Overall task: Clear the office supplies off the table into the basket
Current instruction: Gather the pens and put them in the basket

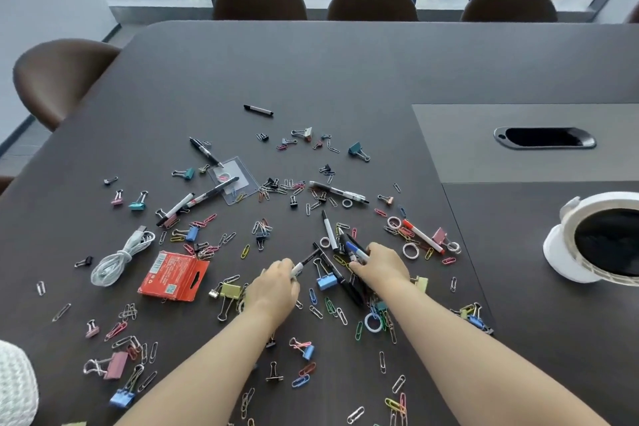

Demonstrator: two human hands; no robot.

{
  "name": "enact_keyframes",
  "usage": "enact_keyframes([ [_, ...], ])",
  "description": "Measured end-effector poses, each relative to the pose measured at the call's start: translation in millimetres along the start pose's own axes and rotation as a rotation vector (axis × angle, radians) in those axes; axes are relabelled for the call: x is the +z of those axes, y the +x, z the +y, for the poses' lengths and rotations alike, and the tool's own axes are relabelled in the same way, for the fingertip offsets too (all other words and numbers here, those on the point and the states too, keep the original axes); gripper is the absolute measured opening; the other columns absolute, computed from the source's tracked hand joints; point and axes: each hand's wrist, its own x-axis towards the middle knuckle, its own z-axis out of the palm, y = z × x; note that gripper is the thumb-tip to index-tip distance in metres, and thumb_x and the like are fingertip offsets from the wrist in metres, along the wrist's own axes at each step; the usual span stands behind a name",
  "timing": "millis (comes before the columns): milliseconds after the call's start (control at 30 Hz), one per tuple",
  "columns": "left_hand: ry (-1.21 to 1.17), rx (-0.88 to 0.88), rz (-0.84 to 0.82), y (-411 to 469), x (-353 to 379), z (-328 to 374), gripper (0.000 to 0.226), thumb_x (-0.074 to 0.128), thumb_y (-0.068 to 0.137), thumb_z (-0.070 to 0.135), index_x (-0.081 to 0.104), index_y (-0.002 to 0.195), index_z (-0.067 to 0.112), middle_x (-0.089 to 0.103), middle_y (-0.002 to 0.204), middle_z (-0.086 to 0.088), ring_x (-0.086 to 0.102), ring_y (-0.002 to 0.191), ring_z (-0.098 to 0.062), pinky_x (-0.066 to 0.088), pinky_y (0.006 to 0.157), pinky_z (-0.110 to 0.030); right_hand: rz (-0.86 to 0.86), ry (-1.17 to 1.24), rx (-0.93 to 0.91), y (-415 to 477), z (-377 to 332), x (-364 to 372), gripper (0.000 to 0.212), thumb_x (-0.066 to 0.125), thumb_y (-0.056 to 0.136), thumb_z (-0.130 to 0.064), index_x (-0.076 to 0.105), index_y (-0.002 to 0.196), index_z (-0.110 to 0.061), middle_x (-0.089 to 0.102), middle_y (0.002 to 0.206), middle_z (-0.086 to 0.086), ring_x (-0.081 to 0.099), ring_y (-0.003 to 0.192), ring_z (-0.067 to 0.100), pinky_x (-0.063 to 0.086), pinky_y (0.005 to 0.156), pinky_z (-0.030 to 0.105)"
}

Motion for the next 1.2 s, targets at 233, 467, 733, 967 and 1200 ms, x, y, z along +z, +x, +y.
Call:
enact_keyframes([
  [233,0.083,0.263,0.033,17.7,-0.5,12.8,0.025,0.045,0.092,0.017,0.057,0.114,0.02,0.05,0.12,0.007,0.062,0.085,-0.028,0.049,0.071,-0.033,0.014,0.153,-0.023,-0.1,19.2,-13.1,0.018,0.045,0.085,-0.031,0.045,0.078,-0.014,0.054,0.076,0.005,0.05,0.072,0.027,0.036,0.059,0.031],
  [467,0.245,0.418,-0.12,45.7,-8.9,35.6,0.043,0.05,0.086,0.006,0.058,0.118,0.033,0.05,0.127,0.02,0.058,0.104,-0.016,0.045,0.078,-0.027,0.086,0.214,0.007,6.7,55.4,-31.5,0.02,0.036,0.094,-0.022,0.046,0.104,-0.008,0.059,0.096,0.015,0.053,0.083,0.032,0.038,0.067,0.035],
  [733,0.242,0.403,-0.166,56.5,0.1,32.5,0.028,0.054,0.09,0.035,0.058,0.118,0.032,0.053,0.115,0.006,0.057,0.102,-0.023,0.042,0.077,-0.03,0.152,0.307,0.002,10.3,71.2,-31.3,0.017,0.037,0.095,-0.021,0.047,0.101,-0.01,0.055,0.092,0.008,0.054,0.085,0.031,0.043,0.074,0.039],
  [967,0.147,0.435,-0.103,58.1,5.8,28.1,0.027,0.053,0.09,0.038,0.061,0.111,0.023,0.054,0.109,0.004,0.045,0.103,-0.018,0.043,0.078,-0.031,0.164,0.229,-0.077,12.2,72.2,-27.1,0.025,0.045,0.094,-0.04,0.052,0.092,-0.016,0.063,0.09,0.008,0.058,0.085,0.032,0.044,0.069,0.036],
  [1200,0.183,0.409,-0.088,61.4,3.8,41.5,0.025,0.038,0.097,0.032,0.048,0.113,0.017,0.051,0.102,0.001,0.047,0.104,-0.02,0.044,0.079,-0.034,0.336,0.067,-0.103,23.0,76.8,-36.2,0.028,0.043,0.096,-0.035,0.051,0.117,-0.018,0.062,0.106,0.006,0.058,0.095,0.029,0.041,0.068,0.033],
])
